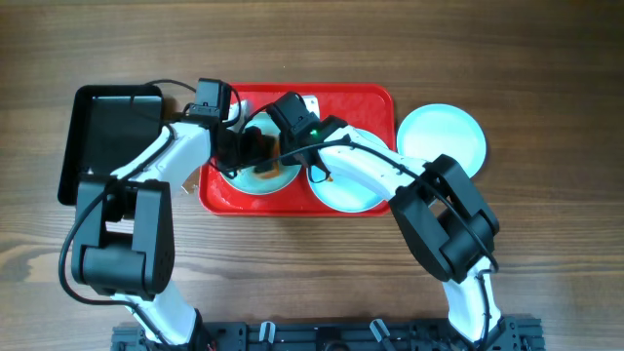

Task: Clean dirty plates on tray and stack at the side
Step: 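Scrub the plate with the sponge while the right gripper holds it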

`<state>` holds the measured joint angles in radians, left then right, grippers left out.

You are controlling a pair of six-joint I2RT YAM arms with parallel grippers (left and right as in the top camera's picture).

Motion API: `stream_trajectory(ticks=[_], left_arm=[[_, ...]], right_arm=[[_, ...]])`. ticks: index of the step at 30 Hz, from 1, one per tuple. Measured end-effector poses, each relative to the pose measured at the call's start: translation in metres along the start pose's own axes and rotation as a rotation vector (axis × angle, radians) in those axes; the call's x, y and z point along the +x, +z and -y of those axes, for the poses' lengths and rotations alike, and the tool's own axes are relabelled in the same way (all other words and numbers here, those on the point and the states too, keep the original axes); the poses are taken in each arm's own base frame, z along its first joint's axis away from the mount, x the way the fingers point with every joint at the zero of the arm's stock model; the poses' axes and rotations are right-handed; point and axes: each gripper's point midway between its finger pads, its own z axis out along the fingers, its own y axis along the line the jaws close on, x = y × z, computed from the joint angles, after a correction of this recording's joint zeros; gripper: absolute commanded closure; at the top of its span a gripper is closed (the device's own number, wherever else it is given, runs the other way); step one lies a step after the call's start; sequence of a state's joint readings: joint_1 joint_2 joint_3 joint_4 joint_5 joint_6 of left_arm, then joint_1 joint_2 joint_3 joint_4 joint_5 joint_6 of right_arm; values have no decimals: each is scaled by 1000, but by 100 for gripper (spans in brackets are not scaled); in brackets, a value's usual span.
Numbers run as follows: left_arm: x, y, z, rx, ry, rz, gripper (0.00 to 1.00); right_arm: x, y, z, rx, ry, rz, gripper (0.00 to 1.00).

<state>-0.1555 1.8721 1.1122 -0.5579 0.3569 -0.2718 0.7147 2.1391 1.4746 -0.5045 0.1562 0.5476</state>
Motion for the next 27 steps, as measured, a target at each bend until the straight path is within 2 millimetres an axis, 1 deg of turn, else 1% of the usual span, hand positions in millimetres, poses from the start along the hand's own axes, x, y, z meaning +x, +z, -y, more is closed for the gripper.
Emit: stream_trajectory(ticks=[4,7,9,12,15,16,17,19,20,22,25,27], left_arm=[[1,-8,-36,-220,-14,11,96],[-8,-24,-67,-427,-4,74,96],[-13,-30,-76,-497,1,106,96],[-17,-37,-81,-550,8,132,96],[-24,-51,-79,-560,9,181,96],[-28,-55,-76,-543,7,203,96],[-34,-59,-70,-514,6,234,96],[-48,-68,-51,-416,12,302,96],[-52,-70,-43,-373,16,318,96],[-53,-65,-28,-286,25,309,96],[-47,-54,-18,-206,3,264,96],[-41,-41,-14,-164,-27,221,96]], right_arm=[[0,0,0,1,0,1,96],[0,0,0,1,0,1,96],[0,0,-4,-12,-2,3,96],[3,-1,-10,-23,-14,0,96],[3,-1,-11,-23,-14,-1,96],[3,-1,-10,-23,-14,-1,96],[2,-1,-9,-22,-11,0,96],[1,-1,-7,-21,-6,3,96],[0,-1,-6,-20,-4,3,96],[0,-1,-6,-20,-4,3,96],[0,-1,-6,-20,-4,3,96],[0,-1,-6,-21,-4,3,96]])
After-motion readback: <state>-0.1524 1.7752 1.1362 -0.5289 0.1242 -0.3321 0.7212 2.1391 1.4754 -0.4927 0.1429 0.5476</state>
